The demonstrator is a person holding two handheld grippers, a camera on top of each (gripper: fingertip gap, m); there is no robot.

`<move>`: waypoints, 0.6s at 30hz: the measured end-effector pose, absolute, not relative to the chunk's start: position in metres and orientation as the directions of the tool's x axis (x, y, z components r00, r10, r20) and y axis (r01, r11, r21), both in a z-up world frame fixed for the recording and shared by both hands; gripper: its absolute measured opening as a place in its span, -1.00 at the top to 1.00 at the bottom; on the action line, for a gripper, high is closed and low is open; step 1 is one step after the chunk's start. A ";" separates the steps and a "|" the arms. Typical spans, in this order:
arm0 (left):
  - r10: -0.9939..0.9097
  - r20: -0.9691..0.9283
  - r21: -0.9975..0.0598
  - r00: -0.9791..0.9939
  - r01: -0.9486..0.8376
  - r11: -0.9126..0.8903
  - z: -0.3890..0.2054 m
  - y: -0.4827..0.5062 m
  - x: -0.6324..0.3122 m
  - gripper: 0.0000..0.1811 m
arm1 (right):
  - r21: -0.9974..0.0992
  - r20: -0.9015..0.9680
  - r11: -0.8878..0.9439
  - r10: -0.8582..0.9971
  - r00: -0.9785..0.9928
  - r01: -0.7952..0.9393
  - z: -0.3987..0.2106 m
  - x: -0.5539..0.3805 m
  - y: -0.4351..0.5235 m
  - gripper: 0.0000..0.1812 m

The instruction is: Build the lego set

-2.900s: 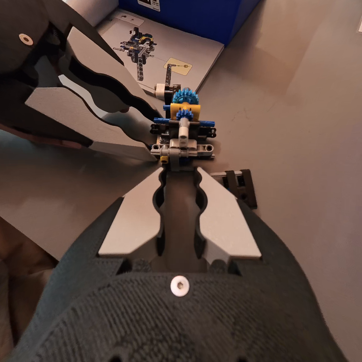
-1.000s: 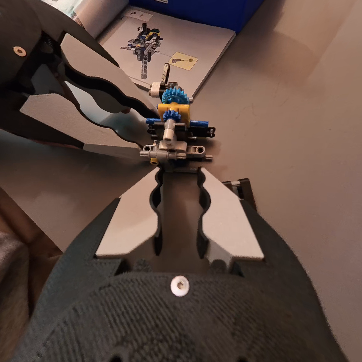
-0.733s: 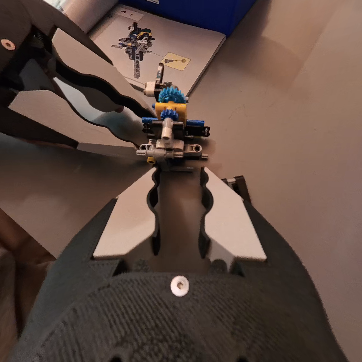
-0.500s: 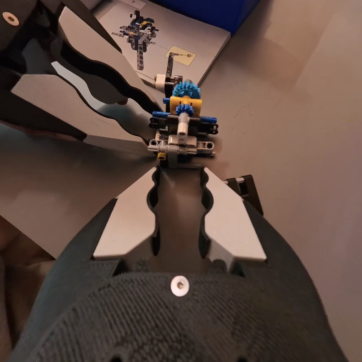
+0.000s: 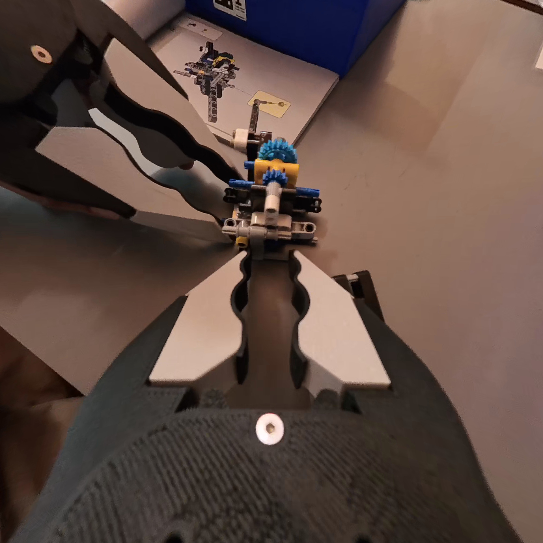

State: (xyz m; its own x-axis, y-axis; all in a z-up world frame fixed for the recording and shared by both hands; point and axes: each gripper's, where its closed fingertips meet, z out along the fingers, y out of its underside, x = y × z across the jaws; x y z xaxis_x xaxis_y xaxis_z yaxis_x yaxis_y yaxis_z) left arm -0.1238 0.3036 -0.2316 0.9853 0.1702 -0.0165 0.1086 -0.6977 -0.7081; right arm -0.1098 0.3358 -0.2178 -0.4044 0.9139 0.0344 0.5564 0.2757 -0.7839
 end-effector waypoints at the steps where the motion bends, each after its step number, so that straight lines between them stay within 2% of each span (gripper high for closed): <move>1: 0.170 -0.017 -0.708 0.985 0.108 -0.698 -0.232 0.304 -0.124 0.53 | -0.783 0.040 0.283 0.912 -0.409 0.554 -0.218 -0.110 0.335 0.75; 9: 0.170 -0.023 -0.707 0.985 0.104 -0.699 -0.232 0.304 -0.124 0.54 | -0.782 0.015 0.291 0.893 -0.450 0.551 -0.218 -0.108 0.328 0.92; 18: 0.170 -0.023 -0.707 0.985 0.105 -0.699 -0.232 0.304 -0.124 0.53 | -0.782 -0.008 0.277 0.892 -0.452 0.558 -0.219 -0.108 0.328 0.92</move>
